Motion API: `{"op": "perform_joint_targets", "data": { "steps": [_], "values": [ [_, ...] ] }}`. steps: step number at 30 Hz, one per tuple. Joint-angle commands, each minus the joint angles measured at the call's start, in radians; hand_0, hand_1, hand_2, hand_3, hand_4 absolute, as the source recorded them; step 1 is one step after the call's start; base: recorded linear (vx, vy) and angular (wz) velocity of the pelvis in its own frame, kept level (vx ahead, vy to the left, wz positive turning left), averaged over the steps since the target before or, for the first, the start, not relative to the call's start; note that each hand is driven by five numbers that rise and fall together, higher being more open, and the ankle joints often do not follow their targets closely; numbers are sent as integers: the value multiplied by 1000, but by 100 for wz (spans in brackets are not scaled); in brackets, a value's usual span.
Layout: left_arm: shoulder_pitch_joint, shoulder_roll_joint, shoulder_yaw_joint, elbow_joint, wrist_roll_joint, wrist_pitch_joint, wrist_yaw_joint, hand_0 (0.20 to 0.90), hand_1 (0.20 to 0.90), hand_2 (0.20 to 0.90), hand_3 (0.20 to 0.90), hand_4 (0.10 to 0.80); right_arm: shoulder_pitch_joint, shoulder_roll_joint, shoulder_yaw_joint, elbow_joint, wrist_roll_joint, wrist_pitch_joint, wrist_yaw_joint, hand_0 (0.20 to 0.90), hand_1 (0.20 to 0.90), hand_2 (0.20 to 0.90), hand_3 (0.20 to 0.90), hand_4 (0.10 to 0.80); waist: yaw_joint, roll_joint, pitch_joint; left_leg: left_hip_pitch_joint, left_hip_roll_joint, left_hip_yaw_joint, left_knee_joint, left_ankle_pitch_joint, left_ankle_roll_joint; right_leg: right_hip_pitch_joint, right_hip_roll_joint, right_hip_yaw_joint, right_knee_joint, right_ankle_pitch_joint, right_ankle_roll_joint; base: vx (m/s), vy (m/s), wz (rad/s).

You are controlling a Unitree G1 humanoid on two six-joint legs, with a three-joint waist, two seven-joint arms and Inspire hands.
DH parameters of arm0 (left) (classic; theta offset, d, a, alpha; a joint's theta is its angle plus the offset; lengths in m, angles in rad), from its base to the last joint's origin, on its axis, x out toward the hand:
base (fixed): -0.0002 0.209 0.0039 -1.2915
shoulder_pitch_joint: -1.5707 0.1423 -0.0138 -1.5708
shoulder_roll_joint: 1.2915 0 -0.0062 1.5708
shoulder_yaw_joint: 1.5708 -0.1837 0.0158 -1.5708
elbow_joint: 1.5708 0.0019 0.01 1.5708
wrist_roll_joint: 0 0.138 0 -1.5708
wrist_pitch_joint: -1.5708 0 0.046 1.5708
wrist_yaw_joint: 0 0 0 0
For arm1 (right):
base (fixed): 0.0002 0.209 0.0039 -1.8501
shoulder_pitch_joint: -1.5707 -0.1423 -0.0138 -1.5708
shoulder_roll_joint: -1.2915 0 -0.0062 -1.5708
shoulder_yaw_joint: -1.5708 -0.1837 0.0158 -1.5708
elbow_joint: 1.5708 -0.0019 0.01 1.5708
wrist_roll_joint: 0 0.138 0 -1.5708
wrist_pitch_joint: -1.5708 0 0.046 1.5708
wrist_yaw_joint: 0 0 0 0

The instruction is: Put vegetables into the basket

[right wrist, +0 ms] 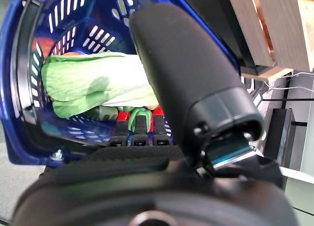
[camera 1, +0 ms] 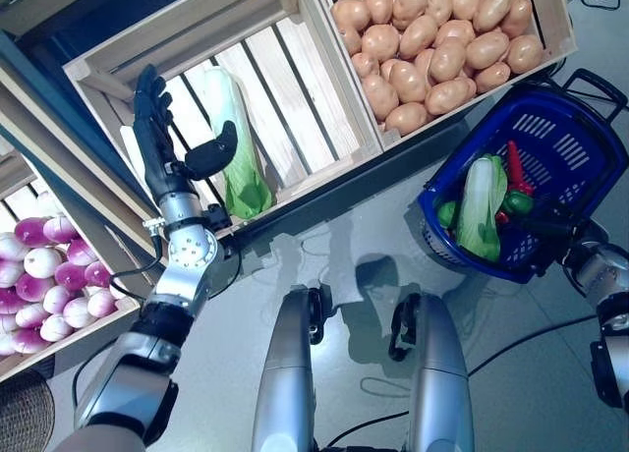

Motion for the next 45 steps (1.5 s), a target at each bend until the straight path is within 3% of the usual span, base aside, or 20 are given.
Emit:
{"op": "perform_joint_targets", "data": {
  "steps": [1,8,17,21,28,40,45],
  "values": [
    [-151,37,16,71,-3,-16,37,900,900,900,900,800,17,-56,17,13,-8,-37,24,900,900,900,900,800,-38,-55,-49,73,4,47,62,-152,87,54,10,-24,-164,143,-29,14,59,-7],
    [-318,59,-83,248,-48,85,9,900,900,900,900,800,-9,-42,69,14,-15,-29,35,900,900,900,900,800,-53,-85,-49,43,24,57,89,-165,97,18,24,-14,-151,145,-22,-15,55,-7],
    [-437,51,-101,488,-168,128,-110,900,900,900,900,800,-28,-3,103,22,29,-80,36,900,900,900,900,800,-67,-116,-29,62,29,60,47,-169,92,31,42,2,-199,161,-4,-22,11,-3],
    [-436,41,-93,542,-207,161,-120,900,900,900,900,800,-38,4,111,25,47,-97,31,900,900,900,900,800,-67,-117,-23,76,25,63,14,-163,89,43,43,2,-225,167,1,-8,0,0],
    [-388,30,-71,611,-115,234,-54,900,900,900,900,800,-34,26,113,27,59,-116,34,900,900,900,900,800,-56,-116,-19,85,17,62,-1,-164,81,50,35,-4,-233,161,4,0,0,0],
    [-343,2,-114,664,-140,362,-195,900,900,900,900,800,-35,33,113,43,55,-132,35,900,900,900,900,800,-49,-106,-14,96,12,63,-35,-151,71,58,25,-17,-250,164,12,0,0,0],
    [-333,14,-118,691,-152,365,-234,900,900,900,900,800,-44,17,117,51,49,-132,40,900,900,900,900,800,-52,-101,-17,93,13,63,-42,-146,69,55,25,-15,-256,168,12,0,0,0]
  ]
}}
